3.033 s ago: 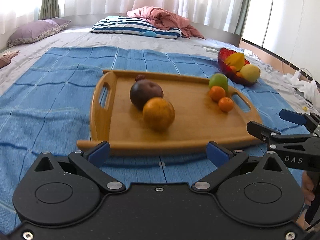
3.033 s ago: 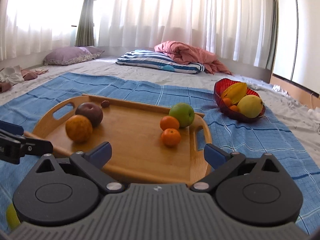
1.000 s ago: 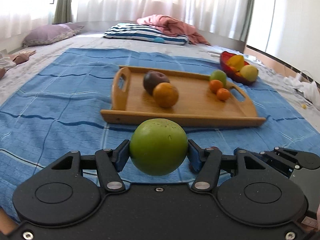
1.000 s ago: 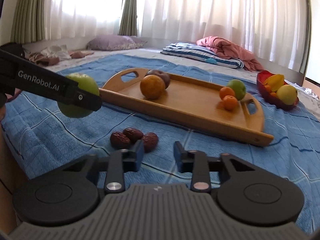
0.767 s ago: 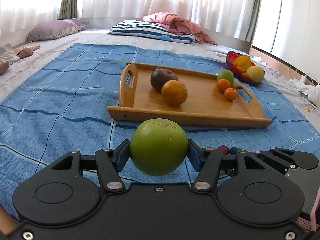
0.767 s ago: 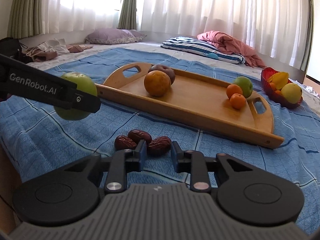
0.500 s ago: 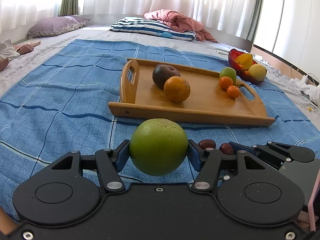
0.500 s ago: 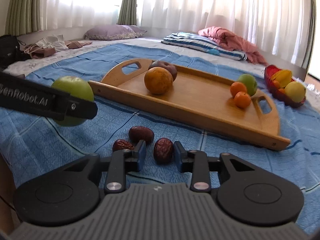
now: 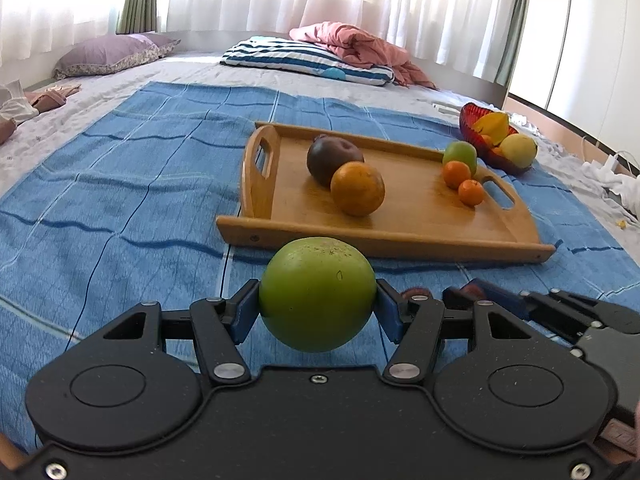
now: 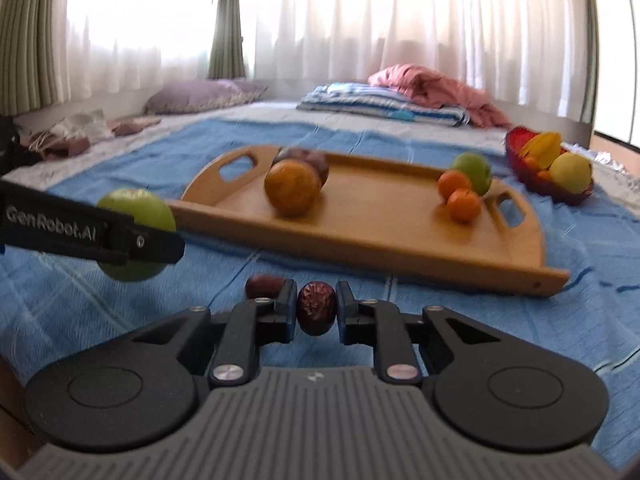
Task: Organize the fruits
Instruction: 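Carry the green apple with the left gripper while the right carries the date to the tray, then lower the green apple onto the tray and open the left gripper while the right releases the date, then withdraw both grippers from the tray toward the two dates on the blanket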
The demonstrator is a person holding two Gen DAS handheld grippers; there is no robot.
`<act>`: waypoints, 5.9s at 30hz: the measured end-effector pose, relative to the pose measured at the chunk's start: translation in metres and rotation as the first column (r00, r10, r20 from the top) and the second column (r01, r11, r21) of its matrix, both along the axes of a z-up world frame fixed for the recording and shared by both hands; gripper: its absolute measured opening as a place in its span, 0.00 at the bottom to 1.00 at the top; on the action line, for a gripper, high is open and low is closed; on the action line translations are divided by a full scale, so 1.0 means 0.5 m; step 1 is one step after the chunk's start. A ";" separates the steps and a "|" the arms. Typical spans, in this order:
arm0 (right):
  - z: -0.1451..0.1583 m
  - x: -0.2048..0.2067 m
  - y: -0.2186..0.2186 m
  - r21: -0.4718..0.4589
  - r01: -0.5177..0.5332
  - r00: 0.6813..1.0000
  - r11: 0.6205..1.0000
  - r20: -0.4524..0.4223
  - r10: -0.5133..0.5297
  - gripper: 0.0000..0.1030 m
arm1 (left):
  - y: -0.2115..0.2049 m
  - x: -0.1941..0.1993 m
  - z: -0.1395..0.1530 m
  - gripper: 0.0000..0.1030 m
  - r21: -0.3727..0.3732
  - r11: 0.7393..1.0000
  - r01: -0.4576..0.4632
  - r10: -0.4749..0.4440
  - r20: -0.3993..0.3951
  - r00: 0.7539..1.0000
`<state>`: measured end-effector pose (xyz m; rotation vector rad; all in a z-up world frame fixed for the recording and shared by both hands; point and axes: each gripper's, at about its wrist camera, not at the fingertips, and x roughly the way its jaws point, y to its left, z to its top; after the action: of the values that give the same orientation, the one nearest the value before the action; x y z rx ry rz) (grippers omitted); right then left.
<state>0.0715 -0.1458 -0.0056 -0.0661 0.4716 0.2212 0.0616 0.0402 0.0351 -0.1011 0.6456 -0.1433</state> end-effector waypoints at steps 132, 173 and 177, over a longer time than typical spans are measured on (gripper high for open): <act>0.025 0.108 -0.108 0.054 0.061 0.992 0.997 -0.112 -0.055 0.98 | -0.038 0.115 0.018 1.00 0.121 0.984 0.130 -0.126 -0.038 0.991; -0.010 -0.028 -0.078 -0.030 0.001 1.000 1.000 -0.029 -0.002 0.97 | -0.036 -0.002 -0.016 0.89 0.096 0.970 0.224 -0.218 -0.066 0.974; -0.008 -0.029 -0.107 -0.023 0.051 0.998 0.998 -0.031 -0.052 0.96 | -0.064 -0.029 -0.020 0.80 0.094 0.964 0.250 -0.246 -0.057 0.968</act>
<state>0.0568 -0.1994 -0.0098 -0.0717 0.5070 0.1668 0.0473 0.0084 0.0250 0.0743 0.7078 -0.3507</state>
